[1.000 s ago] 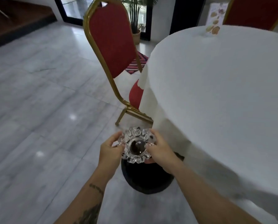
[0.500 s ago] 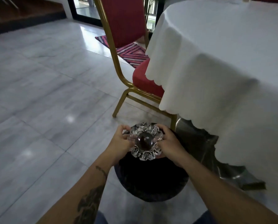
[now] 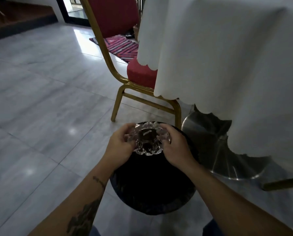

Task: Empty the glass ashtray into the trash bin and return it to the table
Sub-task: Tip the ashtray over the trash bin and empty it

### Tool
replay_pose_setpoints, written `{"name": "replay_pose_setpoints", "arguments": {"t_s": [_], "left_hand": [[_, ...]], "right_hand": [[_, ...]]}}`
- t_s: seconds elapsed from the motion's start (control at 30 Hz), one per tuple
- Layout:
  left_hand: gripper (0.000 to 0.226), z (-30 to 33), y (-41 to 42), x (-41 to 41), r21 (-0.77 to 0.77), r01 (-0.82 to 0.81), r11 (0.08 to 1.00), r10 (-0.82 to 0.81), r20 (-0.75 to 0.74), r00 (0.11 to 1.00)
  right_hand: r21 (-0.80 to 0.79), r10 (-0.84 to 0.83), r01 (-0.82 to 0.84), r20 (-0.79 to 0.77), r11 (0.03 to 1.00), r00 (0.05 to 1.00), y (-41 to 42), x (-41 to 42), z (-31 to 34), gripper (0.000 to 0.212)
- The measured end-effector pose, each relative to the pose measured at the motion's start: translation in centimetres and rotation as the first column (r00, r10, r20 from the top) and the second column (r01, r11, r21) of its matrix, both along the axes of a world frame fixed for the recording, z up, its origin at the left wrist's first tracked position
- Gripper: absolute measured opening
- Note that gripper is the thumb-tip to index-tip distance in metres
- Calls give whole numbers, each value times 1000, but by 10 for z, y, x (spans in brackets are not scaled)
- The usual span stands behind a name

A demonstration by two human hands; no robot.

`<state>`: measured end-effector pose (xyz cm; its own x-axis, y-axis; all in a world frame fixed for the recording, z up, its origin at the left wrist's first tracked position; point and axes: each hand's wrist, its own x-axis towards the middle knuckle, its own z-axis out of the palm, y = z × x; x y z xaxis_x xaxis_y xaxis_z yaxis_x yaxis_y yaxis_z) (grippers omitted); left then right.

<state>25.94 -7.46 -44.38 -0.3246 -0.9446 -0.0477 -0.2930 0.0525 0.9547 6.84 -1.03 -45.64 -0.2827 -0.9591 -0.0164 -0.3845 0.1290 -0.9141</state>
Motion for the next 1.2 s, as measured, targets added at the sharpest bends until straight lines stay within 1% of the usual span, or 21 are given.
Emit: {"name": "replay_pose_setpoints", "arguments": {"t_s": [0.13, 0.27, 0.33, 0.47, 0.57, 0.67, 0.77, 0.8, 0.87, 0.93, 1.03, 1.1, 1.2], "left_hand": [[49, 9, 0, 0, -127, 59, 990, -58, 8, 998], [50, 6, 7, 1, -225, 138, 965, -114, 119, 986], [49, 6, 10, 3, -298, 177, 938, -131, 166, 977], [44, 2, 18, 5, -475, 258, 841, -127, 291, 948], [46, -7, 25, 8, -574, 289, 766, -71, 371, 926], [44, -12, 28, 14, -656, 375, 655, -71, 441, 895], [40, -16, 26, 18, -694, 426, 581, -74, 476, 876], [41, -17, 26, 19, -696, 436, 571, -80, 481, 873], [35, -16, 26, 19, -699, 450, 555, -82, 492, 866], [33, -13, 26, 20, -699, 452, 554, -78, 496, 865], [39, -8, 26, 21, -691, 425, 584, -88, 466, 880], [45, -7, 23, 23, -687, 403, 605, -81, 450, 889], [52, -8, 18, 22, -695, 402, 596, -59, 461, 885]], "right_hand": [[-97, 29, -35, -54, 995, 998, -3, 1, 8, 59], [-128, 54, -67, -101, 990, 993, -4, 3, 3, 68], [-156, 77, -101, -151, 983, 985, -2, 4, 1, 67], [-256, 128, -222, -336, 941, 933, 3, 1, 2, 55], [-208, 188, -306, -447, 929, 875, 10, -1, 1, 57], [-138, 232, -361, -547, 922, 804, 18, -2, -3, 62], [-143, 233, -392, -605, 909, 761, 22, -2, -4, 63], [-147, 230, -396, -614, 907, 755, 23, -3, -3, 64], [-147, 226, -399, -628, 905, 745, 23, -3, -2, 66], [-159, 217, -394, -625, 905, 750, 22, -2, 0, 63], [-196, 198, -380, -597, 904, 778, 21, -3, 7, 58], [-230, 178, -385, -605, 894, 776, 21, -3, 11, 55], [-281, 149, -409, -638, 868, 756, 20, -4, 13, 53]]}}
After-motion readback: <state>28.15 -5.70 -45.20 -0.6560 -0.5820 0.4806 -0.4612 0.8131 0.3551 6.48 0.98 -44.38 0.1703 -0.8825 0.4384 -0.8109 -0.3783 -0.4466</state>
